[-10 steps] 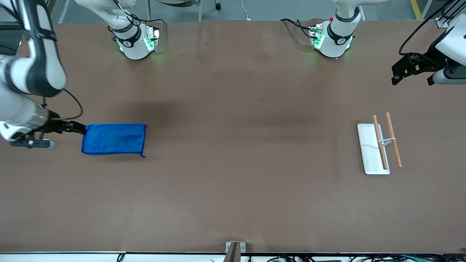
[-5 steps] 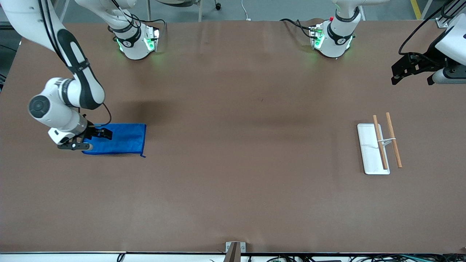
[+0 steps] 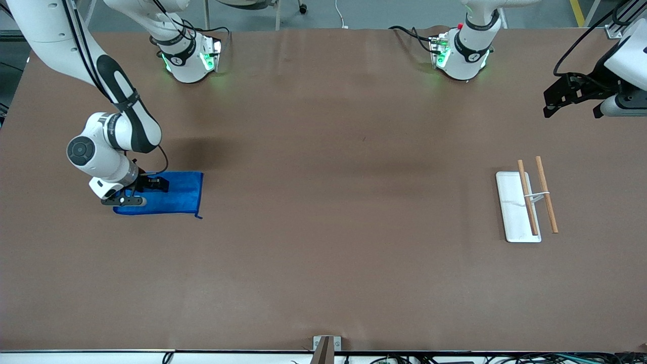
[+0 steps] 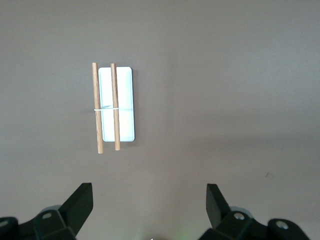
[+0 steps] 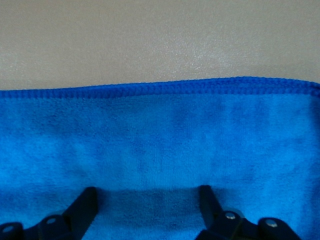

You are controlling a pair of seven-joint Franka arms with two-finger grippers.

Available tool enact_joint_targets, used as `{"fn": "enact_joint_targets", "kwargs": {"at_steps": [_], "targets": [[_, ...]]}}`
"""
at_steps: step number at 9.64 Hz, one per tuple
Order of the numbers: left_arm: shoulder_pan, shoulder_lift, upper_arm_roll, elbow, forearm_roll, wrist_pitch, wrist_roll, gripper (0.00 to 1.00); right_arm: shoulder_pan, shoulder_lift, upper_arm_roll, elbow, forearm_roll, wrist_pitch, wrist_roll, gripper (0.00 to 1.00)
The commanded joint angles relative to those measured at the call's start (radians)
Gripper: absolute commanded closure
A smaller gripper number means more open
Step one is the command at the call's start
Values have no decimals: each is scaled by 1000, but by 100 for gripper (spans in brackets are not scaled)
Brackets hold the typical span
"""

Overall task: Right arm passes towel to left arm to hang
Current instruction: 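Close the right gripper on the towel edge and lift it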

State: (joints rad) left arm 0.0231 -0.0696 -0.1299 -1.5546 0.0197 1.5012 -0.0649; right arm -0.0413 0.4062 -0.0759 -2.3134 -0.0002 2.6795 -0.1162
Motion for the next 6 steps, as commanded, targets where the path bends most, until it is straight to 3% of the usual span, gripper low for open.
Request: {"fn": "enact_joint_targets", "kwargs": {"at_steps": [1,2,6], "targets": [[0,14,-4,-5,13,-18,7,0,3,6,2,-14,9,8,1,98],[0,16,-4,-7,13,-22,7,0,1,-7,2,-6,11,-30,1,100],[3,14,-4,-8,9,-32,7,0,4,-99,5,219,22,-499,4,100]]}}
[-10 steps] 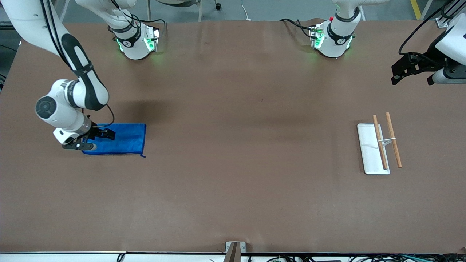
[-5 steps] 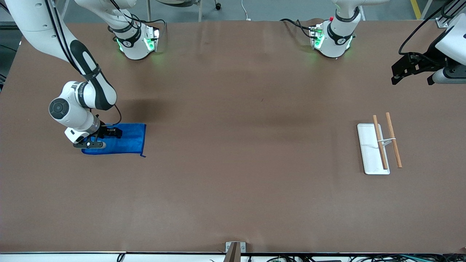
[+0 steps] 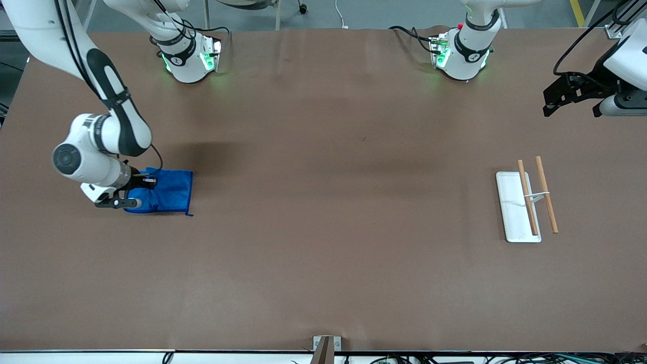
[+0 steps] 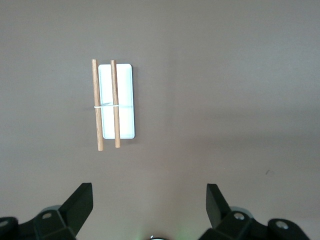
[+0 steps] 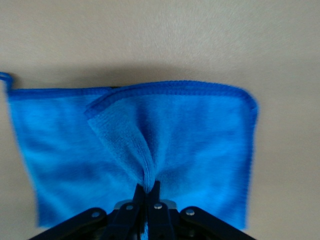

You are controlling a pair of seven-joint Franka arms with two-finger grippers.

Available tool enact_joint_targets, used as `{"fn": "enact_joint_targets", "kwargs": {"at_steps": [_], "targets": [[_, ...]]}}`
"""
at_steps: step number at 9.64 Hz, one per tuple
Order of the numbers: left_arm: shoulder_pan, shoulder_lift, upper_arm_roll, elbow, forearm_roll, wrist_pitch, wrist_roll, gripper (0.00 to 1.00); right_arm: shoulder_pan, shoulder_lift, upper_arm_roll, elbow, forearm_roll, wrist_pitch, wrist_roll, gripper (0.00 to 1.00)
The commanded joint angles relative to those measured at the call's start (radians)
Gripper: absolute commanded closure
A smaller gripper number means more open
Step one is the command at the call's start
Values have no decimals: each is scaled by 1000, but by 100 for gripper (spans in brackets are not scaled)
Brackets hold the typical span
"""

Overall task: Right arm passes towel to left arm to hang
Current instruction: 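Close the right gripper on the towel edge and lift it, then carry the towel toward the table middle while the left gripper approaches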

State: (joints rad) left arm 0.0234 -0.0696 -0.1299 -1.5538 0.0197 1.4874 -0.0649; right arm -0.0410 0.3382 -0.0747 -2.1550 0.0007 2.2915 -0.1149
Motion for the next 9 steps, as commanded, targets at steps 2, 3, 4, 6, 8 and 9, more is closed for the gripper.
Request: {"fn": "enact_joint_targets", "kwargs": {"at_steps": [2,3,4,6,8,9], "targets": [[24,14,-2,-11,-42,-24,7,0,6,-41,9,186,21,-286,3,100],[29,14,-2,-14,-53,-24,7,0,4,-42,21,273,21,-390,14,100],[38,14,-2,-12,-70,-24,13,0,6,-44,39,347,22,-468,21,100],[52,23,-2,-40,-154,-19,14,0,3,-79,96,400,126,-511,23,100],[55,53,-2,-133,-333,66,19,0,4,-88,133,402,336,-500,20,100],[53,56,-2,-196,-428,149,37,0,4,-87,171,405,452,-477,20,100]]}}
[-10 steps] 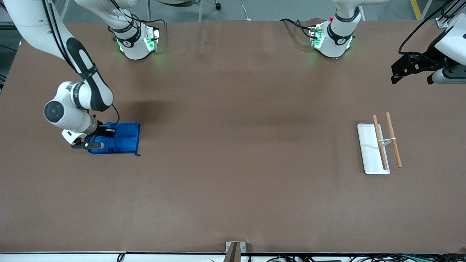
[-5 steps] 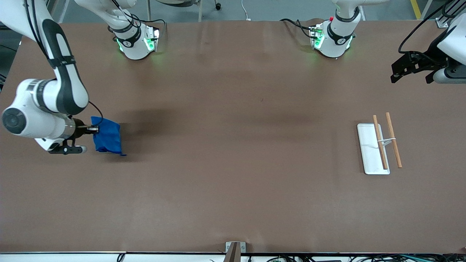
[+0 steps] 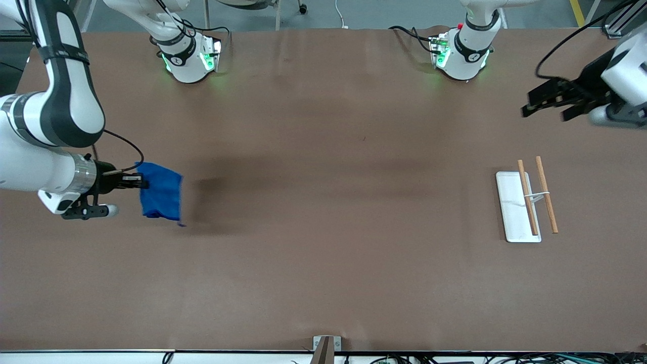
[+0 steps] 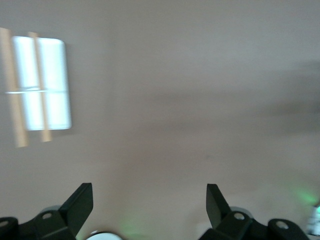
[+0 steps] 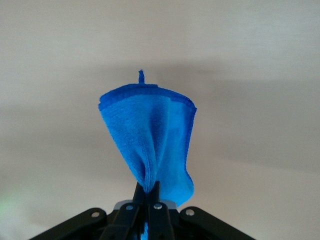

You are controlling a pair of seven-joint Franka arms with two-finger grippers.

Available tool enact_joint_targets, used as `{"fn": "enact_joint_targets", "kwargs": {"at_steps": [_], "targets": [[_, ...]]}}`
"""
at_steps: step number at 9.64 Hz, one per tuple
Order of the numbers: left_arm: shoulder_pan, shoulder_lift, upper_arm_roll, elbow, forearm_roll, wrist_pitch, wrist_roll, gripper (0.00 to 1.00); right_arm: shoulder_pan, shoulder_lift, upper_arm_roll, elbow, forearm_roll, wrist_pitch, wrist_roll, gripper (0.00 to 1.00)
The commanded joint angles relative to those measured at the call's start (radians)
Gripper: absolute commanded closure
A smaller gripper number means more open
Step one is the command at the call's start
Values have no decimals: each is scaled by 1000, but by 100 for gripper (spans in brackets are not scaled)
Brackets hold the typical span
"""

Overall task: Right arm passes towel to left arm to hang
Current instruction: 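Carry the towel toward the table middle while the left gripper approaches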

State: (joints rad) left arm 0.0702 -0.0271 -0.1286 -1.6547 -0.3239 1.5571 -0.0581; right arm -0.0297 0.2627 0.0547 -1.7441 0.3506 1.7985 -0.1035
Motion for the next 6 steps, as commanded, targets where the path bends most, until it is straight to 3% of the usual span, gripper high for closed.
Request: {"fn": "enact_joint_targets", "kwargs": {"at_steps": [1,3,6], "targets": [[2,27,-8,-159,-165,168,64,0,-4,-10,88,-14,240,57,10,100],[0,102,-14,-232,-399,268,249,0,19,-5,198,-26,481,198,28,100],[-3,211,-14,-282,-703,270,444,0,68,-3,334,-21,657,368,106,100]]}}
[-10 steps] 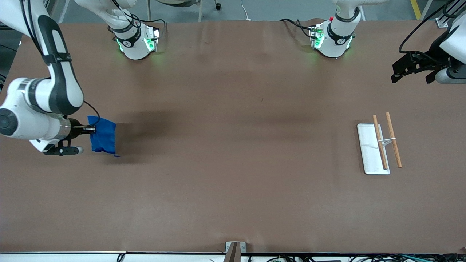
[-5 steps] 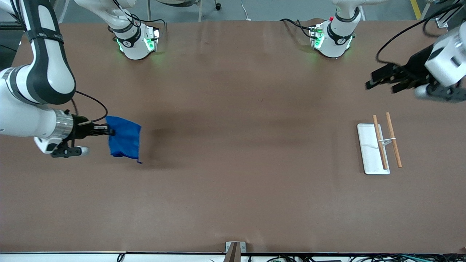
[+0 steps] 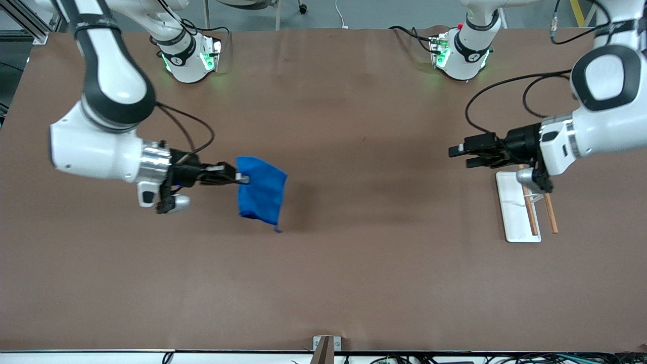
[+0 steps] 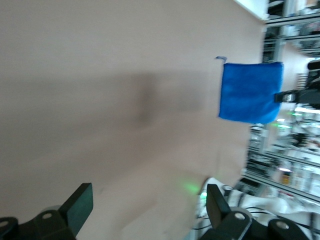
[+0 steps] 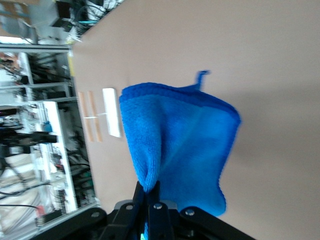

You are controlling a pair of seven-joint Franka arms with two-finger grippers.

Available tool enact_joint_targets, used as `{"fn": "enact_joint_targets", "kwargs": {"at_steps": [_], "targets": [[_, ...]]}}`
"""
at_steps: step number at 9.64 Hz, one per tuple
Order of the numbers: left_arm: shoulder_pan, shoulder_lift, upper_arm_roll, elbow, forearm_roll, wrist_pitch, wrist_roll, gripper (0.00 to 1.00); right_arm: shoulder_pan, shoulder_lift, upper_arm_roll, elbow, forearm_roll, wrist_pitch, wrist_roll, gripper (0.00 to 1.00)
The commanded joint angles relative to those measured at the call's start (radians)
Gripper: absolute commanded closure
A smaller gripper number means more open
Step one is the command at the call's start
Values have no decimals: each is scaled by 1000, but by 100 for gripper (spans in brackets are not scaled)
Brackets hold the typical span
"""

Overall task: Right arm passes towel to left arm to hang
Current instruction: 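Carry the towel toward the table middle while the left gripper approaches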

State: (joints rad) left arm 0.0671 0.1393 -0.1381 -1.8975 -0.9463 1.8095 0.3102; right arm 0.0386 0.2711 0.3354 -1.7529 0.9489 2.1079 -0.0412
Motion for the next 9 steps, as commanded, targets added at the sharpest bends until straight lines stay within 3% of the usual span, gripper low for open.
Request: {"fn": "enact_joint_targets", "kwargs": {"at_steps": [1,3,5,9], "targets": [[-1,90,-6,-57,-179,13,157,2,1,-9,109,-8,112,130,46,100],[-10,205,-26,-67,-354,2,371,8,45,22,186,19,259,286,44,100],[-9,305,-64,-61,-534,-68,470,17,93,45,214,62,373,352,46,100],[-18,397,-101,-14,-666,-191,538,29,142,77,218,90,456,382,44,100]]}}
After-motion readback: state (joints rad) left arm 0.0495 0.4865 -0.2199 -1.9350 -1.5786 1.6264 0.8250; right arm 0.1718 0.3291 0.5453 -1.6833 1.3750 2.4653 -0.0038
